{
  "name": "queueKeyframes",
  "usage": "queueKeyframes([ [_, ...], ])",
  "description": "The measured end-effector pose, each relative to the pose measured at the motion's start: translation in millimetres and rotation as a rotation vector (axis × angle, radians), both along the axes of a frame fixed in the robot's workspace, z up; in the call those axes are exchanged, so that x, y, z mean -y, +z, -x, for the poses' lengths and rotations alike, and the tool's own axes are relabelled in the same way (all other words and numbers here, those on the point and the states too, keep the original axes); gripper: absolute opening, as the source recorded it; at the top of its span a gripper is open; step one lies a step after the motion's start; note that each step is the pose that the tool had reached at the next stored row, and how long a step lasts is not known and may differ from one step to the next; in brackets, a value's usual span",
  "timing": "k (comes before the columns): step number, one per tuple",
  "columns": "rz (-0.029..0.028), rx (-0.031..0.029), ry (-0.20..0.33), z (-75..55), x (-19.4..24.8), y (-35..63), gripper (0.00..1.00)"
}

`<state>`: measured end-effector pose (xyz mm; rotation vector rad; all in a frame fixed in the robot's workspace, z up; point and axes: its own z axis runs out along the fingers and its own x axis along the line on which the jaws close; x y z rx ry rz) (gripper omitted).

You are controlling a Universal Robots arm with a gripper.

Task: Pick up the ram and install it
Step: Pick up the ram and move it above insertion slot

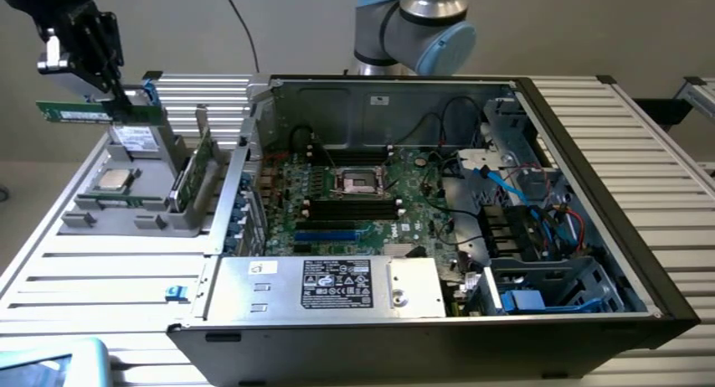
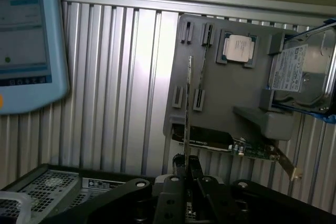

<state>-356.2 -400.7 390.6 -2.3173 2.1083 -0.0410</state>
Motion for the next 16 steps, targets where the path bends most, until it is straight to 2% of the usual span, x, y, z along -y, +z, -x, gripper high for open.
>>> queueKeyframes([
  [6,-0.0005,0.0,0.002,-20.0,0.3,2.7,0.15],
  [16,-0.0006,0.0001,0.002,-61.8,0.8,15.6,0.15],
])
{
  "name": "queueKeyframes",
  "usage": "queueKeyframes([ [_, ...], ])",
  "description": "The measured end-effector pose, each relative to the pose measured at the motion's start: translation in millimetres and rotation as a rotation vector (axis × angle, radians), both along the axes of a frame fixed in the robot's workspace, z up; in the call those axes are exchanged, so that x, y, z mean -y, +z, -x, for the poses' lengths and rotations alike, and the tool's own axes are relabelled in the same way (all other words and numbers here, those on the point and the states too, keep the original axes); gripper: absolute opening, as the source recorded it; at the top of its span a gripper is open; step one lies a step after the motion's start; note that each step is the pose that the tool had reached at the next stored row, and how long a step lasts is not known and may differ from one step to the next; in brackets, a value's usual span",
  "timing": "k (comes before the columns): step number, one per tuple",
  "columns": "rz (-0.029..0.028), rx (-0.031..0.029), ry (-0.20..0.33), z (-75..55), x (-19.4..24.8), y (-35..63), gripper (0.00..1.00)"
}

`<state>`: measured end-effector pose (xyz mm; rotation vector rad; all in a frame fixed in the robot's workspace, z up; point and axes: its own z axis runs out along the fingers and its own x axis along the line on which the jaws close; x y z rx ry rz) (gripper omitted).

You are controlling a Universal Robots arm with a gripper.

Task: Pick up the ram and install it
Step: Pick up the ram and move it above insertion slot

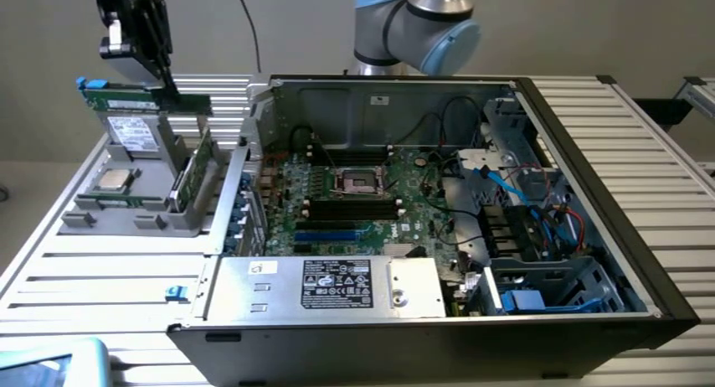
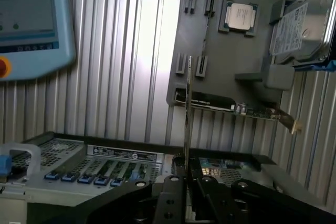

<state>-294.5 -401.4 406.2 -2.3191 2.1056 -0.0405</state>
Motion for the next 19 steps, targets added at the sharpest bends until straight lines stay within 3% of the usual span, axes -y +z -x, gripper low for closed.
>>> queueKeyframes([
  [6,-0.0004,0.0,0.0,-24.8,1.3,8.3,0.15],
  [9,-0.0003,0.0064,0.0,-33.3,1.7,9.7,0.15],
  [11,0.0,0.0228,0.0,-37.4,1.8,9.9,0.15],
  [16,-0.0003,0.0843,0.0,-46.8,1.7,9.7,0.15],
  [18,0.0001,0.095,0.0,-52.4,1.7,9.7,0.15],
  [19,0.0001,0.0961,0.0,-56.4,1.7,9.7,0.15],
])
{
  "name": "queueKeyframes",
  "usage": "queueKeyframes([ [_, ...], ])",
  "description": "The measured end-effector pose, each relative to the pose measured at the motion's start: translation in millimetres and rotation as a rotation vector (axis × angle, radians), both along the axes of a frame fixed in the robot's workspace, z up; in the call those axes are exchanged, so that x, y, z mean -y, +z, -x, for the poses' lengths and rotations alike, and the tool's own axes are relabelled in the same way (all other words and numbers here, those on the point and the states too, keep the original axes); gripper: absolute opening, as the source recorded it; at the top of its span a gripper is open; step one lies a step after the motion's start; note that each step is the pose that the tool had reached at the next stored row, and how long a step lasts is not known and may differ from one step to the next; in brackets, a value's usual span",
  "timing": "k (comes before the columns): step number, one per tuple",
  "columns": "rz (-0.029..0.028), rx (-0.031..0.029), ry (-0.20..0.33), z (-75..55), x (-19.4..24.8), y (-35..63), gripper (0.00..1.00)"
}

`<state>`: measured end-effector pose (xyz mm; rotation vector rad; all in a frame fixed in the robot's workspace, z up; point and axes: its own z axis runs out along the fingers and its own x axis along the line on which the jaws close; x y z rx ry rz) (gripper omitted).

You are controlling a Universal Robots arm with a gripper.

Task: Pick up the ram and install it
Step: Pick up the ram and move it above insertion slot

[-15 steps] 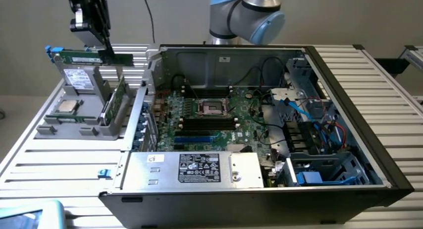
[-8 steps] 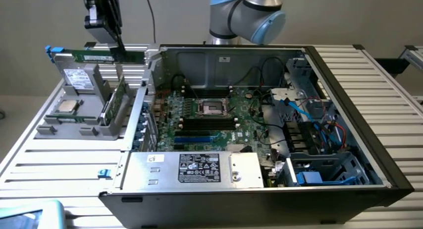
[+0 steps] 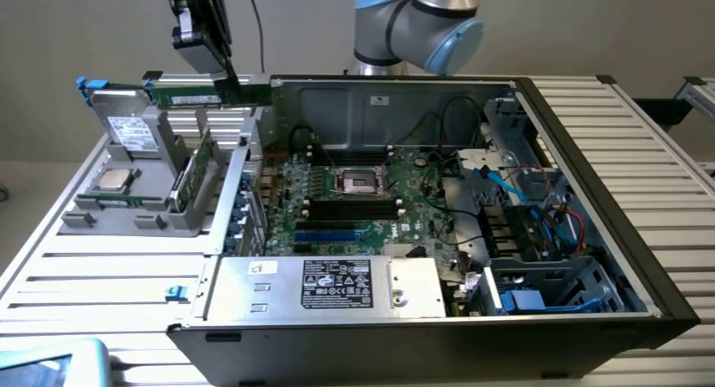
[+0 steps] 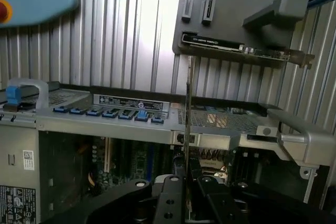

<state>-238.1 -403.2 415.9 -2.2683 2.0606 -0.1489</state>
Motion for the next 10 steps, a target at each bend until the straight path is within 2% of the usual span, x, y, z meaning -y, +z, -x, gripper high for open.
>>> queueKeyframes([
  [10,0.0,0.0018,0.0,-44.9,0.3,0.0,0.15],
])
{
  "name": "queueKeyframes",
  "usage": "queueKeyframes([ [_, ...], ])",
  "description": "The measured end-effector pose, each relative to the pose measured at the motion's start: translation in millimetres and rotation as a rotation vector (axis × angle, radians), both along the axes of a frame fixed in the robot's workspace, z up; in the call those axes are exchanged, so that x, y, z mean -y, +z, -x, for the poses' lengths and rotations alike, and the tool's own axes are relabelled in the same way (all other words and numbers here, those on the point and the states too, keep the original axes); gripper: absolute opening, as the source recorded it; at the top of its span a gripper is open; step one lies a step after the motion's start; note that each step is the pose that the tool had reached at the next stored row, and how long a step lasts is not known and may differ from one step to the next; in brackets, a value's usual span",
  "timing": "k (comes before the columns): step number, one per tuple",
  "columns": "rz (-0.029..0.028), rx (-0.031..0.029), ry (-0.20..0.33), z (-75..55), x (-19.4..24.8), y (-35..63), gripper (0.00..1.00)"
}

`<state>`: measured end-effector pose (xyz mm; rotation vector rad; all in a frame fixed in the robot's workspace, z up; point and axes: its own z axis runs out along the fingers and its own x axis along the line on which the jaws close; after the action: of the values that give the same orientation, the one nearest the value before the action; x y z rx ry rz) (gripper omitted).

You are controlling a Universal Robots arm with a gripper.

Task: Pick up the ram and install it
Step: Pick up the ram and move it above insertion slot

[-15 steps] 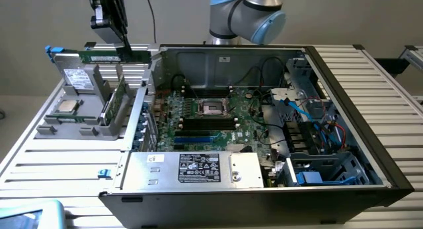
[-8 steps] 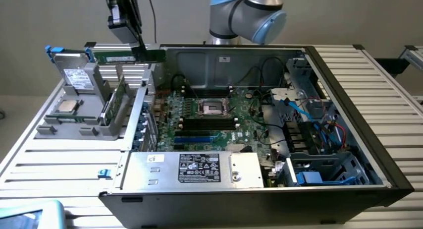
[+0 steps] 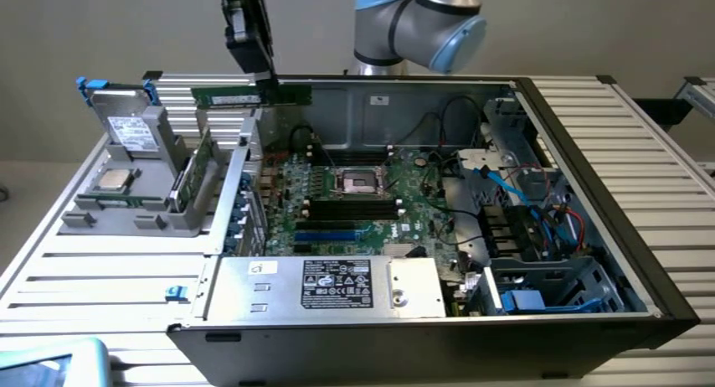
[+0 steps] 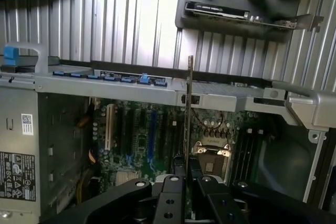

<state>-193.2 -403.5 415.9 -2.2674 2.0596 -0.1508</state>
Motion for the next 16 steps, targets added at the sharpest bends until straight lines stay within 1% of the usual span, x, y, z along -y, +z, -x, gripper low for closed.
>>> queueKeyframes([
  [16,0.0001,-0.0001,0.0,-72.8,0.0,-0.5,0.15],
])
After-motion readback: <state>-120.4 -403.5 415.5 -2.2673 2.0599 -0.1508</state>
